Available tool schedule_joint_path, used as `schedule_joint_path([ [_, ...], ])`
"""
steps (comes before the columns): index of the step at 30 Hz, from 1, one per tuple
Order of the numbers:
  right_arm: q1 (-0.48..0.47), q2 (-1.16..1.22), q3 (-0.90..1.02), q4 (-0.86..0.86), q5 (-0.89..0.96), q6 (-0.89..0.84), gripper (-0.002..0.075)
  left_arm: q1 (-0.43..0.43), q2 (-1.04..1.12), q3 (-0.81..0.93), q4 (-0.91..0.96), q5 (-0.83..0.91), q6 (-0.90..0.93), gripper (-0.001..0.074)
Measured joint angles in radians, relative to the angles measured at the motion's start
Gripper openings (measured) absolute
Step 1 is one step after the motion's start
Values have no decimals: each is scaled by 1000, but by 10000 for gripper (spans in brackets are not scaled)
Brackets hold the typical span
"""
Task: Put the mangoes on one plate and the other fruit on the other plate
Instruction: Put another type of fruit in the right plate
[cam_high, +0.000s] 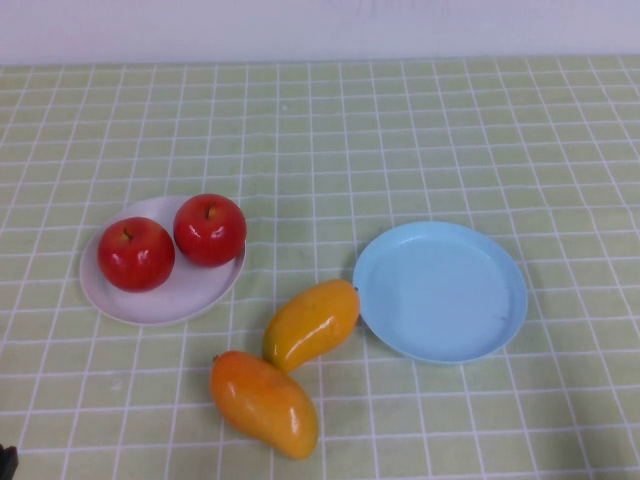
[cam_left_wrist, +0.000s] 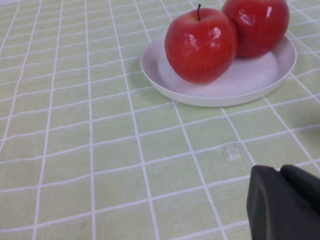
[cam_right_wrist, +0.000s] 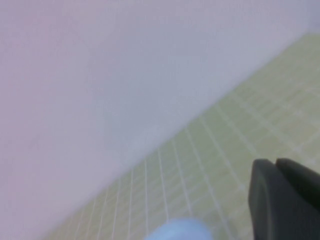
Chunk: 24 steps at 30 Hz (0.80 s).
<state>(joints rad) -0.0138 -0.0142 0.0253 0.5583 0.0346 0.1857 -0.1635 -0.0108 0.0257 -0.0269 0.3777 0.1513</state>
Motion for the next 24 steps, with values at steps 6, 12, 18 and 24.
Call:
schedule_joint_path([
  [6, 0, 80, -153, 21, 298, -25, -17, 0, 0, 0, 0, 0, 0, 4],
  [12, 0, 367, -385, 19, 624, -208, -17, 0, 0, 0, 0, 0, 0, 4],
  [18, 0, 679, -555, 9, 829, -353, -17, 0, 0, 0, 0, 0, 0, 4],
  [24, 21, 923, -687, 0, 894, -454, -17, 0, 0, 0, 0, 0, 0, 4],
])
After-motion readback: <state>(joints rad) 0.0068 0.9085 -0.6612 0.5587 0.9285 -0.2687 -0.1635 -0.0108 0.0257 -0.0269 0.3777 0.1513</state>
